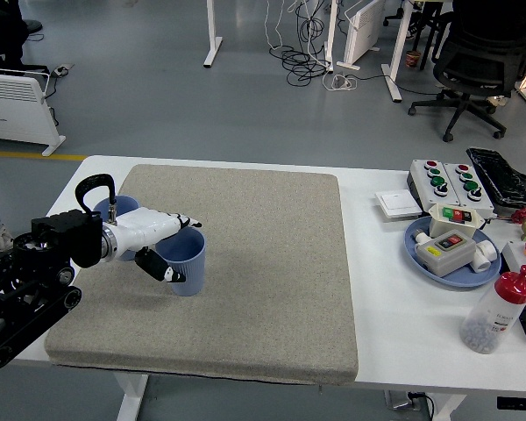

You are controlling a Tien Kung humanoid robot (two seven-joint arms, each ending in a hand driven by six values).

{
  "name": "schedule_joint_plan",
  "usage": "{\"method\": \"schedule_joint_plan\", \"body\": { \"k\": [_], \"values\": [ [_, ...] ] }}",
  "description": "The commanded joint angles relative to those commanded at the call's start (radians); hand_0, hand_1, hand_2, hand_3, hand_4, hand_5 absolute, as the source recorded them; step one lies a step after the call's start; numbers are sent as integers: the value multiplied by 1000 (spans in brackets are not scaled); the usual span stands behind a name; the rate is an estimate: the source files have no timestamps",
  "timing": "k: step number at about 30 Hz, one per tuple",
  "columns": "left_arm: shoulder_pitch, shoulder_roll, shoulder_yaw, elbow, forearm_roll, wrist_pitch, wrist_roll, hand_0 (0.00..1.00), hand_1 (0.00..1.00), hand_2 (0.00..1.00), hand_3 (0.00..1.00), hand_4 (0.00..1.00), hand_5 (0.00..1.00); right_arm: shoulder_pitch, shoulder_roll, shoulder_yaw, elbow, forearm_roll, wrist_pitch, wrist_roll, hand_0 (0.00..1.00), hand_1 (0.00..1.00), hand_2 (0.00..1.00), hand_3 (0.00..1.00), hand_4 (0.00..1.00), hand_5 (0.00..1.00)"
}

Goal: Push cup pick cup insert cup

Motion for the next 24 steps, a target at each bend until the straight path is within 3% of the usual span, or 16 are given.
{"method": "schedule_joint_plan", "body": {
  "k": [3, 4, 15, 16, 17, 24],
  "values": [
    [1, -1, -2, -1, 13, 22, -13, 562, 755, 873, 864, 745, 259, 1, 0, -3, 0, 6, 0, 2, 708, 645, 657, 576, 100, 465],
    [1, -1, -2, 0, 14, 24, -16, 402, 628, 742, 746, 668, 176, 1, 0, -3, 0, 7, 0, 2, 709, 645, 657, 576, 100, 466],
    [2, 0, -8, 5, 1, 15, -29, 400, 599, 693, 716, 636, 147, 3, 0, -3, 0, 7, 0, 2, 708, 645, 657, 576, 100, 466],
    [1, 4, -13, -1, -9, 12, -29, 393, 567, 627, 654, 618, 127, 3, 1, -4, -1, 9, -1, 3, 708, 645, 657, 576, 100, 466],
    [1, 6, -15, -4, -13, 10, -29, 393, 567, 627, 654, 618, 127, 3, 1, -4, -1, 10, -1, 3, 708, 645, 657, 576, 100, 466],
    [-14, 53, -76, -90, -92, -38, -3, 392, 562, 613, 654, 617, 129, 3, 1, -11, -1, 23, -1, 6, 708, 645, 657, 576, 100, 466]
  ]
}}
